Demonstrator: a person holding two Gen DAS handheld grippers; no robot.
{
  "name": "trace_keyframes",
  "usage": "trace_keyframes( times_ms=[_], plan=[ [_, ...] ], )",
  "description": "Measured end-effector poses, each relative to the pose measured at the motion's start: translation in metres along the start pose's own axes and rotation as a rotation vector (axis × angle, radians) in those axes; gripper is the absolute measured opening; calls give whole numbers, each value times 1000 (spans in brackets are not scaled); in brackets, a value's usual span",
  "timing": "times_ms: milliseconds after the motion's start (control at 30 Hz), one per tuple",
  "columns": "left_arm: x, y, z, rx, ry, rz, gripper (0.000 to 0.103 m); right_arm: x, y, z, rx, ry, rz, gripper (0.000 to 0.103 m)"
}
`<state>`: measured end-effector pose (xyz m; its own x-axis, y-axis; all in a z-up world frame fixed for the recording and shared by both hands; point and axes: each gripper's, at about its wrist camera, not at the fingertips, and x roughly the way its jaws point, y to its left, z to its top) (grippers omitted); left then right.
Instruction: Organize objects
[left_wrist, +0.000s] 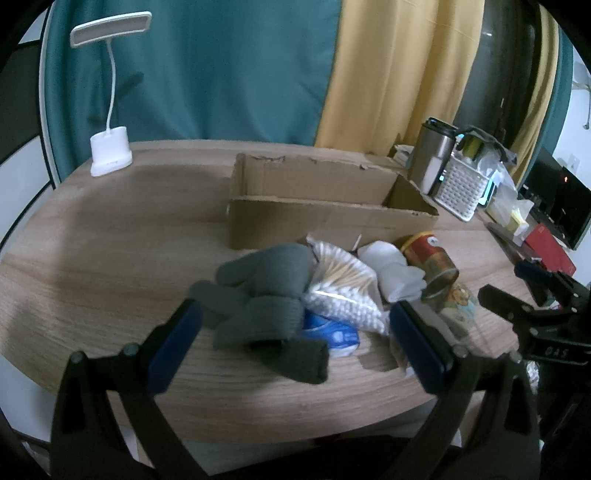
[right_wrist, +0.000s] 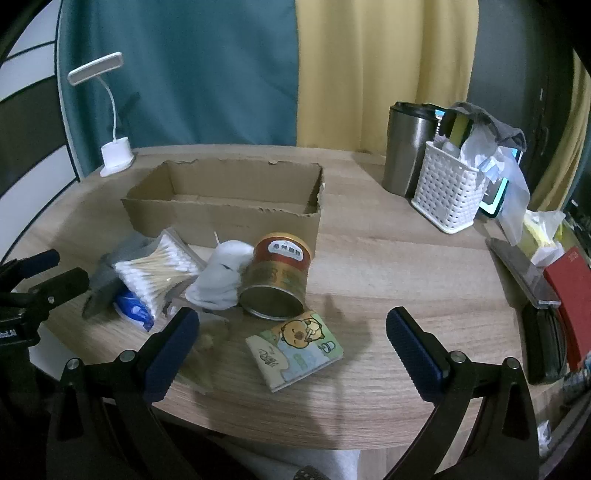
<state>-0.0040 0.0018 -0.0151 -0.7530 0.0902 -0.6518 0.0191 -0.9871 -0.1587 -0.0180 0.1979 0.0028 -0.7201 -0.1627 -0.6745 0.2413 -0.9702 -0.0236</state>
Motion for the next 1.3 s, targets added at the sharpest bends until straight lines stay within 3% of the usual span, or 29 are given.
trace_keyframes(
  times_ms=[1300],
  plan=[
    [3, 0, -1, -1, 12, -4, 102, 2, -4, -2, 14, 12, -7, 103]
  ],
)
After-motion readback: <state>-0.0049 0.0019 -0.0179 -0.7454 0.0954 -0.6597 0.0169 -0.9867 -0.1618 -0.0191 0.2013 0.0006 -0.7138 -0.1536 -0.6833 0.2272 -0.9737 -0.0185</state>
